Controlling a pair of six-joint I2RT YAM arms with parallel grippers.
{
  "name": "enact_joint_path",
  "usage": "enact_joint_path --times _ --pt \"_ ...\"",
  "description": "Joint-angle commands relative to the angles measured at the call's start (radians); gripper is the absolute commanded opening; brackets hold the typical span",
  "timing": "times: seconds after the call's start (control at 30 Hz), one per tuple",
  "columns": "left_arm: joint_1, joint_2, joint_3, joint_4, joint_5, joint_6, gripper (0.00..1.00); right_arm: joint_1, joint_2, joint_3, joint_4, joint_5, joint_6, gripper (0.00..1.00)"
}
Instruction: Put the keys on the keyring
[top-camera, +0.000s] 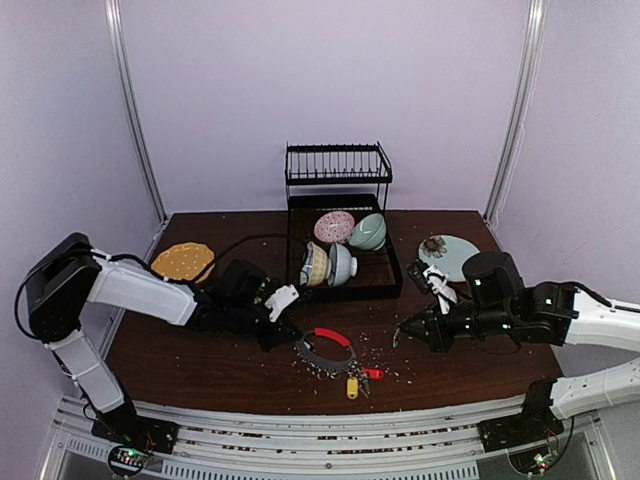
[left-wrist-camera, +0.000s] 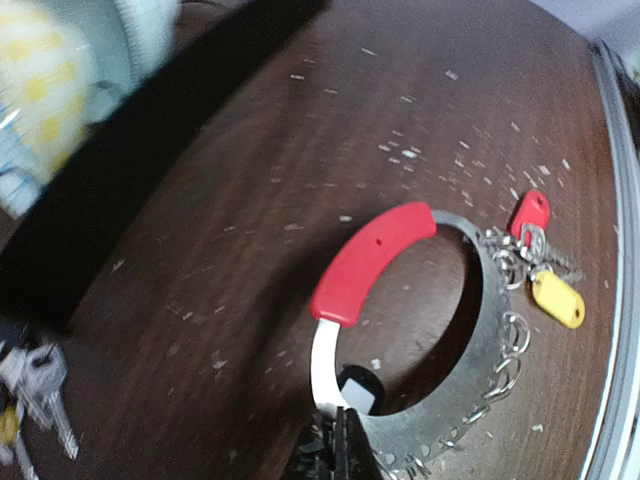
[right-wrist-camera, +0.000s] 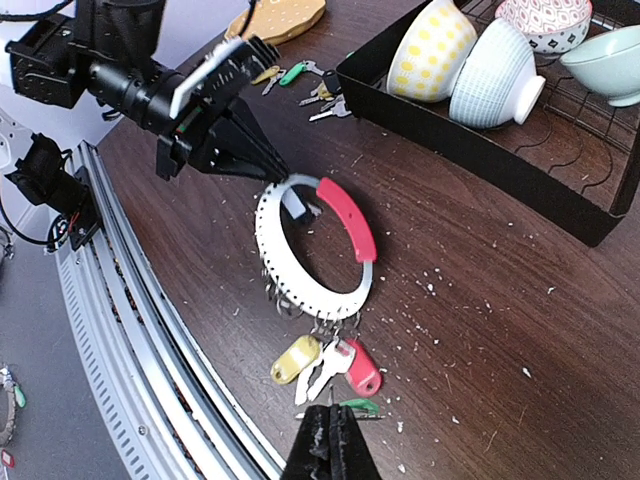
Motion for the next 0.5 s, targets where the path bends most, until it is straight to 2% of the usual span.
enact_joint_path --times 0.0,0.07,0.17,0.23,0.37,0.4,0.47 --pt "-0.030 -0.161 -0.190 0.270 -0.396 -0.540 0.00 -0.003 0.051 0.059 0.030 -0.041 -0.017 0.00" --pt "-0.088 -0.227 -0.263 0.252 -0.546 -0.690 0.00 -0.005 0.076 0.081 0.028 -0.053 -0.021 0.00" --pt "-0.169 -0.301 -0.326 0.207 -0.697 -0.826 0.00 -0.004 0.105 0.098 0.032 -0.073 -0.022 0.00" --pt "-0.178 -0.321 -0.345 0.168 -0.719 -0.908 0.00 -0.004 0.118 0.102 0.041 -0.080 -0.021 0.00" --pt "-0.178 -0.333 -0.350 0.113 -0.662 -0.945 0.00 -0.004 0.140 0.125 0.029 -0.085 -0.030 0.00" --pt "-0.179 -0.333 -0.342 0.086 -0.644 -0.946 0.05 -0.004 0.142 0.130 0.027 -0.087 -0.030 0.00" --pt "-0.179 -0.331 -0.335 0.064 -0.575 -0.929 0.22 -0.004 0.144 0.133 0.026 -0.089 -0.032 0.00"
